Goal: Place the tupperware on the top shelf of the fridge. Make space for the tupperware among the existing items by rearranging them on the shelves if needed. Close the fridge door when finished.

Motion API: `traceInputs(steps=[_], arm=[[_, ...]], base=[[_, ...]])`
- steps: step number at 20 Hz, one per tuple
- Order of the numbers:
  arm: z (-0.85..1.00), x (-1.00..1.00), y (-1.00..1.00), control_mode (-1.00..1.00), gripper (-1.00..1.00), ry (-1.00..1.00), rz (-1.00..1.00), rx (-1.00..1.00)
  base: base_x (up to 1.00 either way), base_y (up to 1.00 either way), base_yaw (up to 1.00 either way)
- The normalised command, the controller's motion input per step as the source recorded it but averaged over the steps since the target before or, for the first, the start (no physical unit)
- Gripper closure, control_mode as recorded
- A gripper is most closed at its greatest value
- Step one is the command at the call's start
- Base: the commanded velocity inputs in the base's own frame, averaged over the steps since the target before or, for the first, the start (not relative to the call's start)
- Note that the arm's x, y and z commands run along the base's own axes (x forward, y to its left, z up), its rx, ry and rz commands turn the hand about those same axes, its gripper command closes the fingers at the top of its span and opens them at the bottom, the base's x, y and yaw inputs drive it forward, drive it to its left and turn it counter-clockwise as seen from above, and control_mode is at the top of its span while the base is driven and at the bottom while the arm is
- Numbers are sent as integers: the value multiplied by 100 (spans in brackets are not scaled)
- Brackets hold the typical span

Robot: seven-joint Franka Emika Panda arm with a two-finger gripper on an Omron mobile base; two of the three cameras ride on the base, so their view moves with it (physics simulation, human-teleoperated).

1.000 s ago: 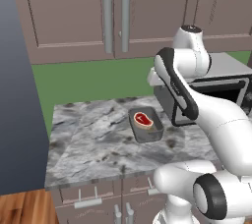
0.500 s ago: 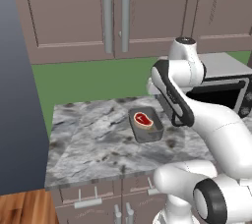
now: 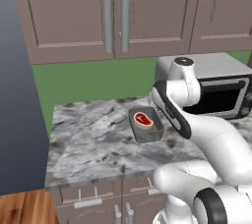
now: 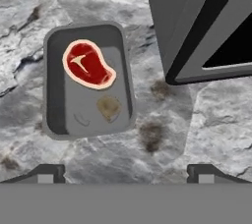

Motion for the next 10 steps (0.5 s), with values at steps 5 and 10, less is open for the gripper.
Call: traceInputs(steps=[5, 10], arm=[[-25, 53, -16, -100, -100, 5, -9, 1], [-60, 44, -3, -100, -100, 10, 0, 0]], base=[[0, 0, 0], [0, 0, 0]])
